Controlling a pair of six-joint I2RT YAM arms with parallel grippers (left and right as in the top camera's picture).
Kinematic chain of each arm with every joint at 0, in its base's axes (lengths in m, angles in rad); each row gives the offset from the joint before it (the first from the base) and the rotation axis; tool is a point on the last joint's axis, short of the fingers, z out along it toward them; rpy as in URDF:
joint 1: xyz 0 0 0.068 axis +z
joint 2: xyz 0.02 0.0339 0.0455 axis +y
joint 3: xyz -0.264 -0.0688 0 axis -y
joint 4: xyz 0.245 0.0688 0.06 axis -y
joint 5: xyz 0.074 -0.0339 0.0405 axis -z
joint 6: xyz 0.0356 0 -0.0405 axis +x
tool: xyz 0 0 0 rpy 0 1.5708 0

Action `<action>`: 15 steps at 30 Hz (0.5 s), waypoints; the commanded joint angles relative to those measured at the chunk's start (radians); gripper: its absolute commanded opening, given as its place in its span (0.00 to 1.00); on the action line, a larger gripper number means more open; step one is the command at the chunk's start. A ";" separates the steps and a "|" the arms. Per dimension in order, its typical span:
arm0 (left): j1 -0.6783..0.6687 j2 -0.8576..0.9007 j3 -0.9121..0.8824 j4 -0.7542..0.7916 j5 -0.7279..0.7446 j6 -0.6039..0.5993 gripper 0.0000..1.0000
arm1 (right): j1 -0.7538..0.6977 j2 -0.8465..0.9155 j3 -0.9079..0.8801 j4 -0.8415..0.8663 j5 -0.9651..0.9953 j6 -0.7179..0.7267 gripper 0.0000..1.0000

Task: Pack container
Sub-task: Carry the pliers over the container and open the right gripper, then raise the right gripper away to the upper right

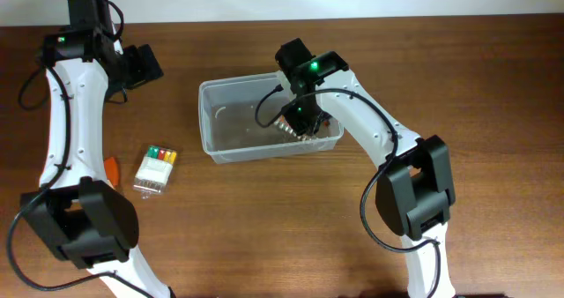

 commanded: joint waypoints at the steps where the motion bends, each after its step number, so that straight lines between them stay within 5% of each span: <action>1: 0.003 -0.014 0.014 -0.001 -0.004 0.005 0.99 | 0.005 0.006 0.031 -0.002 0.002 -0.006 0.48; 9: 0.003 -0.014 0.014 -0.001 -0.004 0.005 0.99 | -0.026 0.006 0.424 -0.201 0.086 0.040 0.52; 15: 0.003 -0.014 0.014 -0.001 -0.004 0.005 0.99 | -0.196 0.006 0.722 -0.409 0.129 0.121 0.56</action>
